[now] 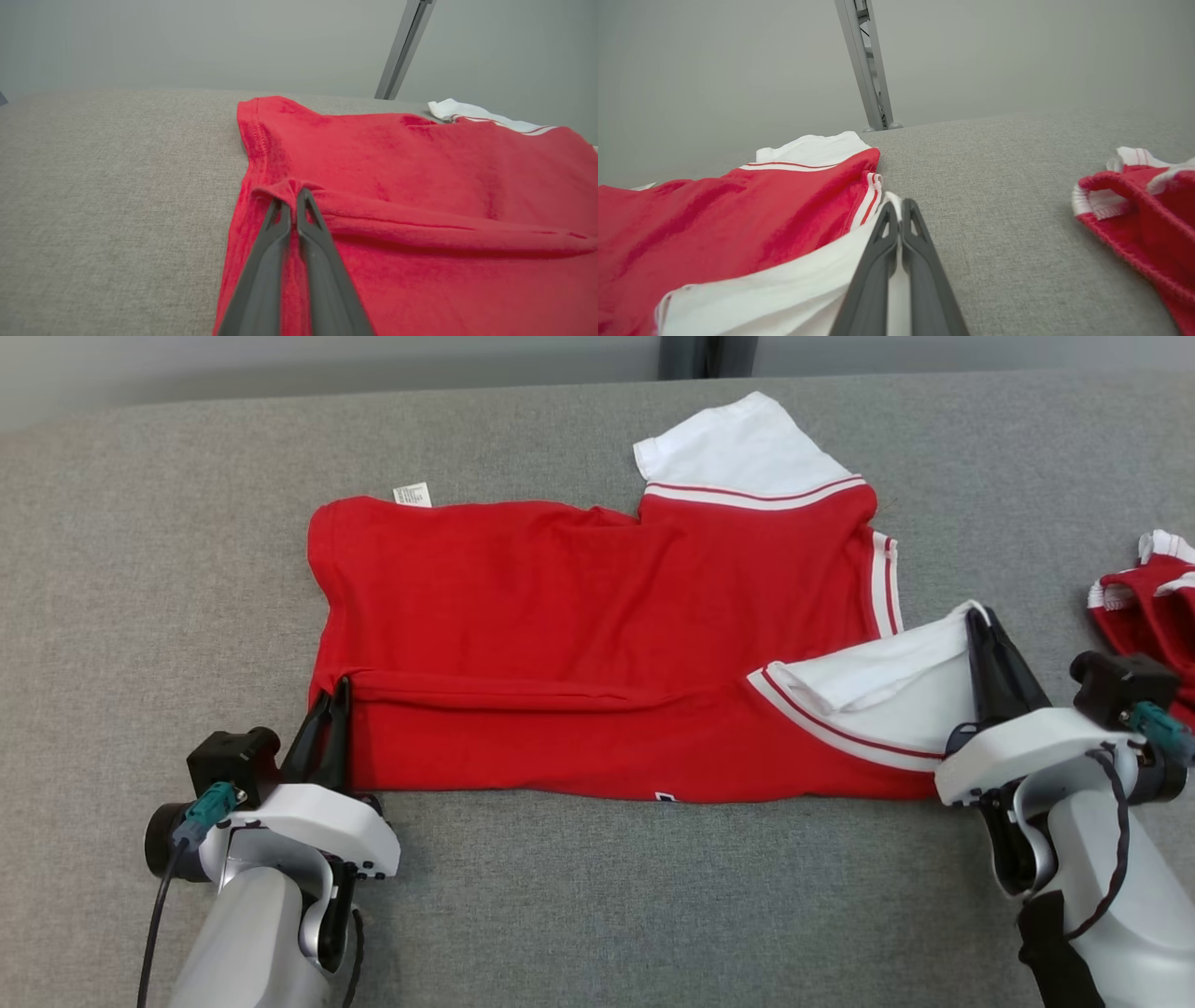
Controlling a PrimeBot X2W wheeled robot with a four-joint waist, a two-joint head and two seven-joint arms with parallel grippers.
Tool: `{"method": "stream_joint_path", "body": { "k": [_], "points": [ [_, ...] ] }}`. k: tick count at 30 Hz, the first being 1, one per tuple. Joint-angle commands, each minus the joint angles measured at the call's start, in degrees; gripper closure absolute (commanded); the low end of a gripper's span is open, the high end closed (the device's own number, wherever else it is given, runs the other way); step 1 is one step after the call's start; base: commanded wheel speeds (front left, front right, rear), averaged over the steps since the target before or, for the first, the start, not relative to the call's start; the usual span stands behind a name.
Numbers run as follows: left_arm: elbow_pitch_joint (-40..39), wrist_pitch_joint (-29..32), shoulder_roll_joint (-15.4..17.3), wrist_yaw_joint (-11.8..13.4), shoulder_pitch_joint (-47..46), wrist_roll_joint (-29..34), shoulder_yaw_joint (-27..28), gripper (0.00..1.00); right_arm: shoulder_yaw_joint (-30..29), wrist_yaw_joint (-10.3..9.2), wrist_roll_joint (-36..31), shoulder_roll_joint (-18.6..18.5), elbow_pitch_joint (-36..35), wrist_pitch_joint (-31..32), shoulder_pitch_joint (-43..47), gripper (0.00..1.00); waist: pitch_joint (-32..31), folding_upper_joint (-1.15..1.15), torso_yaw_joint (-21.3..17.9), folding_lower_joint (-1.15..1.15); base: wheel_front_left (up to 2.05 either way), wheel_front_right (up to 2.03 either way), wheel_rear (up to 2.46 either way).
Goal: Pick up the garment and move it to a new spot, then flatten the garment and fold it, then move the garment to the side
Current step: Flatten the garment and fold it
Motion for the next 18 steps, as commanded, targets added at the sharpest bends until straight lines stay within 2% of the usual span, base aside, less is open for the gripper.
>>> {"method": "stream_joint_path", "body": {
  "k": [1,2,3,4,5,10,18],
  "points": [
    [0.15,0.02,0.3,0.27,-0.73,-0.38,0.27,1.0,-0.42,-0.02,-0.32,-0.42,-0.08,0.01,-0.91,1.0,0.22,0.0,0.02,0.0,0.0,0.0,0.0],
    [-0.02,0.01,0.29,0.2,-0.85,-0.4,0.28,1.0,-0.85,-0.02,-0.28,-0.34,0.17,0.01,-1.35,1.0,0.37,0.0,-0.01,0.0,0.0,0.0,0.0],
    [-0.26,0.02,0.28,0.22,-0.86,-0.32,0.36,0.82,-1.08,-0.02,-0.47,-0.17,0.3,0.01,-1.49,1.0,0.45,0.0,0.0,0.0,0.0,0.0,0.0],
    [-0.78,0.01,0.32,0.45,-0.59,-0.73,0.69,0.27,-1.44,-0.02,-0.4,-0.02,-0.16,0.01,-1.76,0.6,0.45,0.0,0.02,0.0,0.0,0.0,0.0],
    [-1.67,0.01,0.32,0.83,-0.14,-0.35,0.93,0.0,-1.73,-0.02,-0.09,0.09,-0.75,0.0,-1.8,0.0,0.41,0.0,0.07,0.0,0.0,0.0,0.0],
    [-5.46,0.02,0.26,2.02,4.48,-1.46,2.42,0.0,-2.59,-0.02,0.6,0.6,-4.81,0.01,1.55,0.0,-0.53,0.0,0.17,0.0,0.0,0.0,0.0],
    [-4.35,0.01,0.27,2.08,10.79,-4.8,-0.64,0.0,-0.53,-0.02,1.81,0.43,-7.11,0.01,10.04,0.0,-1.59,0.0,0.18,0.0,0.0,0.0,0.0]
  ]
}}
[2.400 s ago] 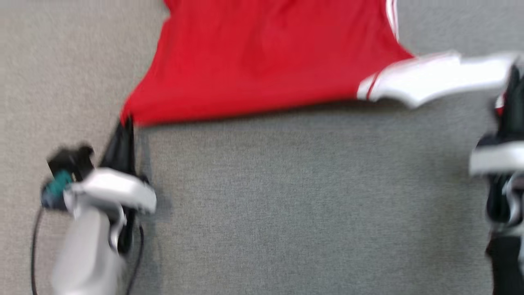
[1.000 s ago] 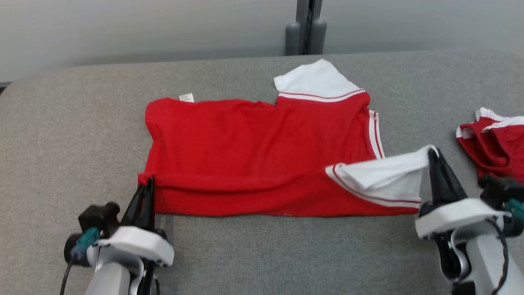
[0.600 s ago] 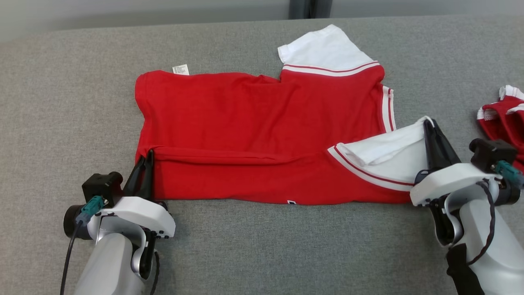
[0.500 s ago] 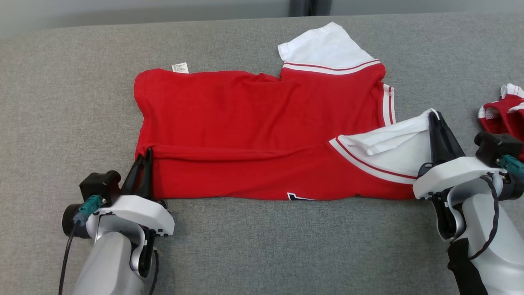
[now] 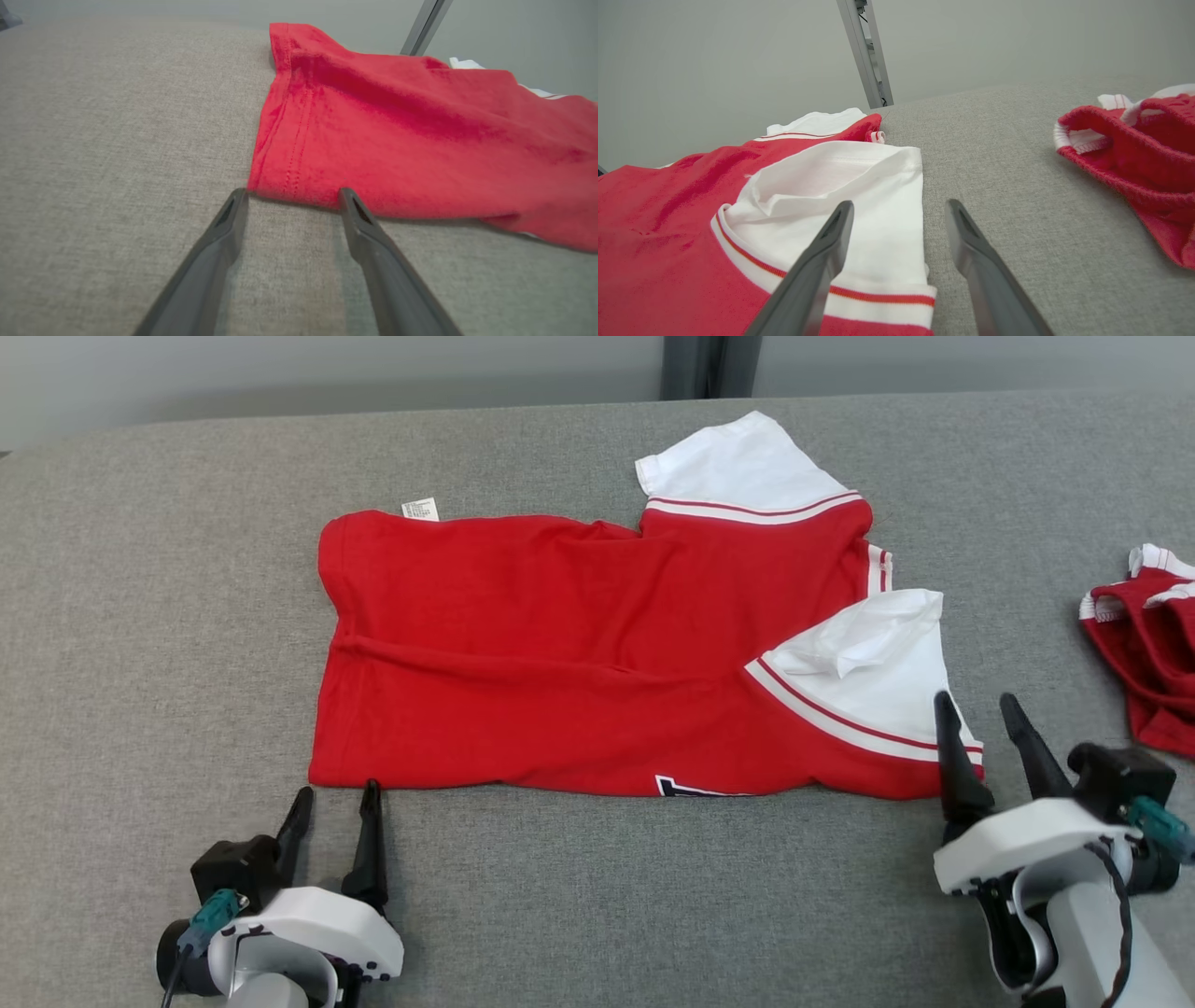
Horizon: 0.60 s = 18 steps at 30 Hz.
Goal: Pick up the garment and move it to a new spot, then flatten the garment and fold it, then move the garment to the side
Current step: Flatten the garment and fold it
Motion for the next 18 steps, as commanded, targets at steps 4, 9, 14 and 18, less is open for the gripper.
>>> {"method": "stream_joint_path", "body": {
  "k": [4,9,14,18],
  "points": [
    [0.35,0.01,0.29,0.63,-0.39,-0.56,-0.5,0.0,-0.22,-0.02,0.18,-0.44,1.08,0.01,1.89,0.0,0.24,0.0,-0.18,0.0,0.0,0.0,0.0],
    [0.82,0.01,0.29,1.06,-2.66,-0.53,-0.78,0.0,1.02,-0.02,0.82,-0.3,4.22,0.02,1.35,0.0,1.19,0.0,-0.12,0.0,0.0,0.0,0.0],
    [1.17,0.01,0.29,1.07,-4.34,-0.63,-0.61,0.0,4.75,0.0,1.9,-0.01,7.24,0.24,1.19,0.04,1.89,0.0,-0.02,0.0,0.0,0.0,0.0],
    [2.49,0.01,0.31,1.61,-5.19,-0.73,-0.28,0.0,7.69,0.03,2.99,-0.7,8.4,0.3,0.29,1.0,2.33,0.0,-0.22,0.0,0.0,0.0,0.0]
  ]
}}
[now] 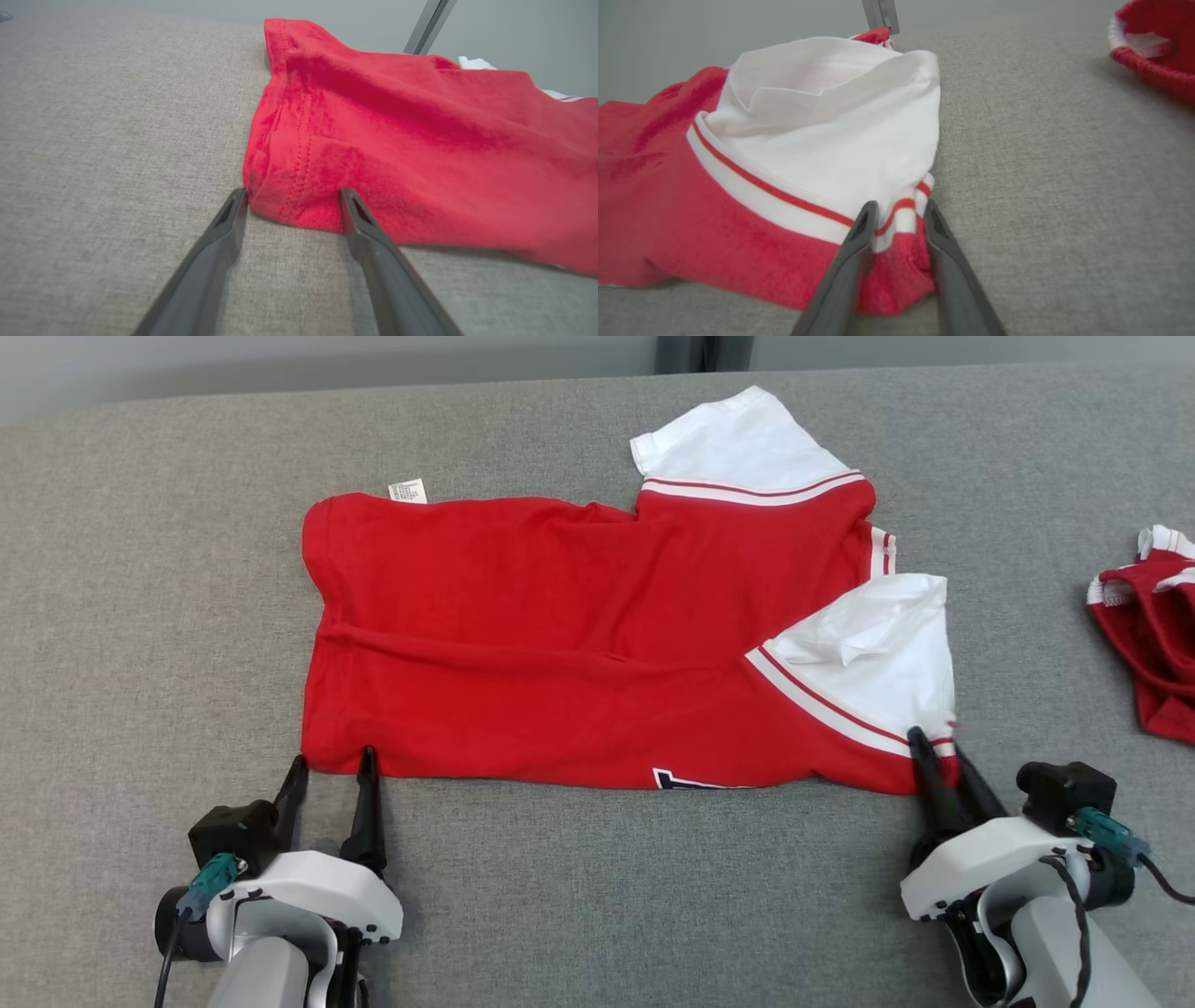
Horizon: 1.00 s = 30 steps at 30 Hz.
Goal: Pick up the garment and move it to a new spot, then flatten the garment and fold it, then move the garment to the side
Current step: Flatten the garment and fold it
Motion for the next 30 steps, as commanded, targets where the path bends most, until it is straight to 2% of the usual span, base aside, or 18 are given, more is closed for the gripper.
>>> {"method": "stream_joint_path", "body": {
  "k": [1,13,14,15,16,23,30],
  "points": [
    [0.5,0.02,0.32,0.72,-1.48,-0.13,0.56,0.0,1.4,0.05,0.67,-0.09,1.32,0.66,0.27,1.0,0.34,0.0,-0.16,0.0,0.0,0.0,0.0],
    [10.49,0.51,0.23,0.13,-3.43,-2.62,0.63,0.0,3.83,0.05,3.16,-1.3,-0.4,0.59,-1.41,1.0,0.84,0.0,-1.01,0.0,0.0,0.0,0.0],
    [11.36,0.58,0.21,-0.1,-3.57,-3.02,0.65,0.11,3.84,0.05,3.29,-1.33,-0.45,0.59,-1.4,1.0,0.75,0.0,-1.01,0.0,0.0,0.0,0.0],
    [12.01,0.6,0.22,-0.3,-3.75,-2.84,0.54,0.95,3.85,0.05,3.32,-1.34,-0.46,0.58,-1.36,1.0,0.65,0.0,-0.99,0.0,0.0,0.0,0.0],
    [12.64,0.64,0.22,-0.66,-3.63,-3.12,0.44,1.0,3.83,0.06,3.39,-1.37,-0.5,0.58,-1.27,1.0,0.46,0.0,-0.94,0.0,0.0,0.0,0.0],
    [10.23,0.17,0.33,-1.84,-1.58,-2.98,2.17,1.0,2.49,0.06,4.18,-1.21,-1.18,0.43,0.44,1.0,-3.32,0.0,-0.31,0.0,0.0,0.0,0.0],
    [7.16,0.03,0.39,-2.02,7.91,-2.94,2.73,1.0,1.6,0.05,6.69,-1.62,-1.17,0.38,6.96,1.0,-11.74,0.0,1.05,0.0,0.0,0.0,0.0]
  ]
}}
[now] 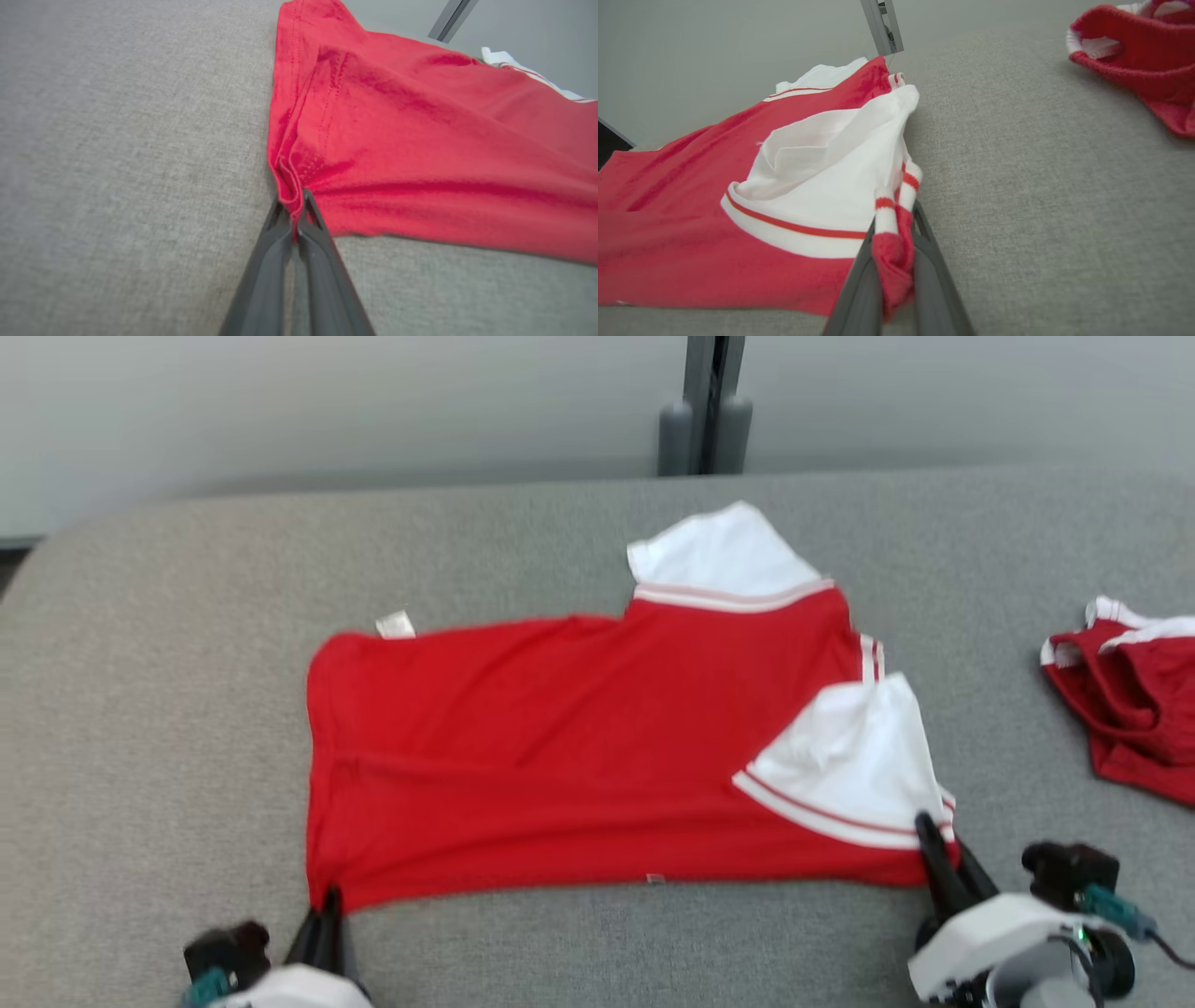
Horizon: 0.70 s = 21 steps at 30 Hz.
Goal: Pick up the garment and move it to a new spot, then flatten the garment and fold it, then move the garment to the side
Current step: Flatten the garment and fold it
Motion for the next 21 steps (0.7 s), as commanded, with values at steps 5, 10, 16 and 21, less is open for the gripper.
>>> {"method": "stream_joint_path", "body": {
  "k": [5,10,16,21],
  "points": [
    [-1.75,0.03,0.5,0.2,7.41,-0.64,-0.9,1.0,0.37,-0.04,2.33,-1.59,-0.9,0.02,6.32,1.0,-6.32,0.0,2.11,0.0,0.0,0.0,0.0],
    [-4.3,0.03,0.46,0.55,10.71,-1.89,-2.76,0.58,1.13,-0.03,4.17,-2.0,-1.39,0.02,9.15,0.77,-6.46,0.0,3.15,0.0,0.0,0.0,0.0],
    [-8.9,0.03,0.38,2.23,8.03,-1.04,-3.73,0.0,-1.4,-0.02,2.23,-1.94,-3.44,0.02,7.03,0.0,-3.93,0.0,3.66,0.0,0.0,0.0,0.0],
    [-11.69,0.03,0.31,2.1,2.96,-0.64,-1.71,0.0,-2.61,-0.02,-1.12,-1.84,-5.14,0.02,1.68,0.0,-0.94,0.0,3.52,0.0,0.0,0.0,0.0]
  ]
}}
